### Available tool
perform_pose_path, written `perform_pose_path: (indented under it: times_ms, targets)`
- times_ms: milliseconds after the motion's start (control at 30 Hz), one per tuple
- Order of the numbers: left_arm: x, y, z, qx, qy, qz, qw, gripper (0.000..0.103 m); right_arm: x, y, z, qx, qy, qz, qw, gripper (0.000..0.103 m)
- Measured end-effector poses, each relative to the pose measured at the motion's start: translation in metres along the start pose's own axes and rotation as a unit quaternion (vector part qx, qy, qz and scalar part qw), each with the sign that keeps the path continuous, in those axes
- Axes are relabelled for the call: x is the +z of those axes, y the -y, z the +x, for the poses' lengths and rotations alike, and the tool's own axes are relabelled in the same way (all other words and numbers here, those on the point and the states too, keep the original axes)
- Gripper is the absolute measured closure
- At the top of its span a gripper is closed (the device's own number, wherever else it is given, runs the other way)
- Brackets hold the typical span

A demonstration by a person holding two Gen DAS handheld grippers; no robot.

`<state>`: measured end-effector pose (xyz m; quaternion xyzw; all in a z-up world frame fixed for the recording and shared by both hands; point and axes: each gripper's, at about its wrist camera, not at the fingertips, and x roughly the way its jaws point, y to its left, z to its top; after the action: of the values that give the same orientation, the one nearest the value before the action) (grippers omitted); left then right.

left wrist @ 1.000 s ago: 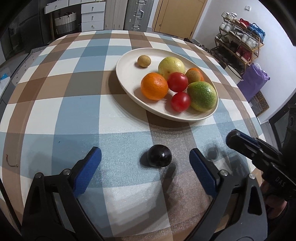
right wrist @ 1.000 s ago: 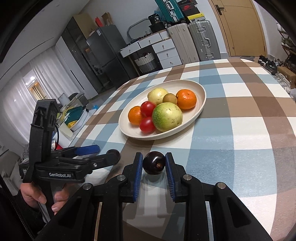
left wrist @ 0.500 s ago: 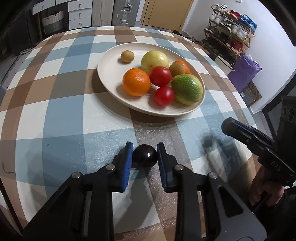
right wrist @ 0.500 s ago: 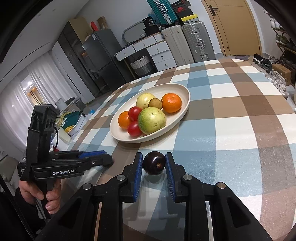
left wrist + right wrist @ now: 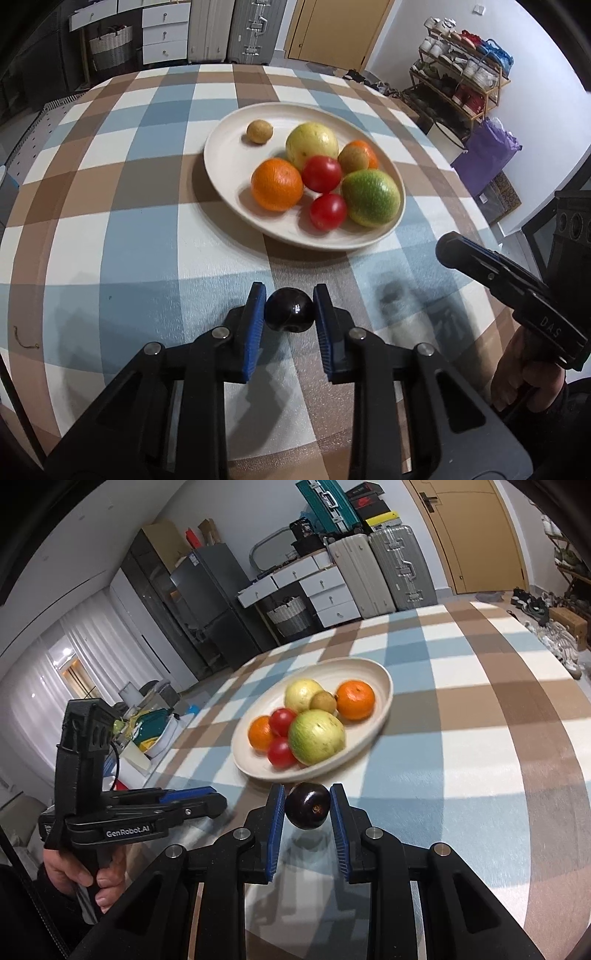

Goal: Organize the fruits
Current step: 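Carry both plums over the cream plate and lower them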

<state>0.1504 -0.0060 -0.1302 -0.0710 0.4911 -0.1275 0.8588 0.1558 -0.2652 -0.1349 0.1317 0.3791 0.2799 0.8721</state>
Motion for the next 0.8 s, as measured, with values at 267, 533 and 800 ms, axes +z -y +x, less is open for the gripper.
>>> perform_pose_path:
  times_ms: [267, 533, 800]
  targets:
    - [0.022, 0.0, -0.013, -0.009, 0.025, 0.003, 0.9997, 0.08, 0.023, -0.014, 0.006, 0.013, 0.008, -0.019, 1.0, 0.078]
    - [0.057, -0.005, -0.016, -0.017, 0.044, -0.003, 0.9989, 0.08, 0.049, -0.017, 0.016, 0.013, 0.012, -0.031, 0.999, 0.078]
    - [0.093, -0.011, -0.004, -0.024, 0.053, -0.008, 0.9983, 0.08, 0.078, -0.01, 0.03, 0.007, 0.014, -0.034, 0.999, 0.078]
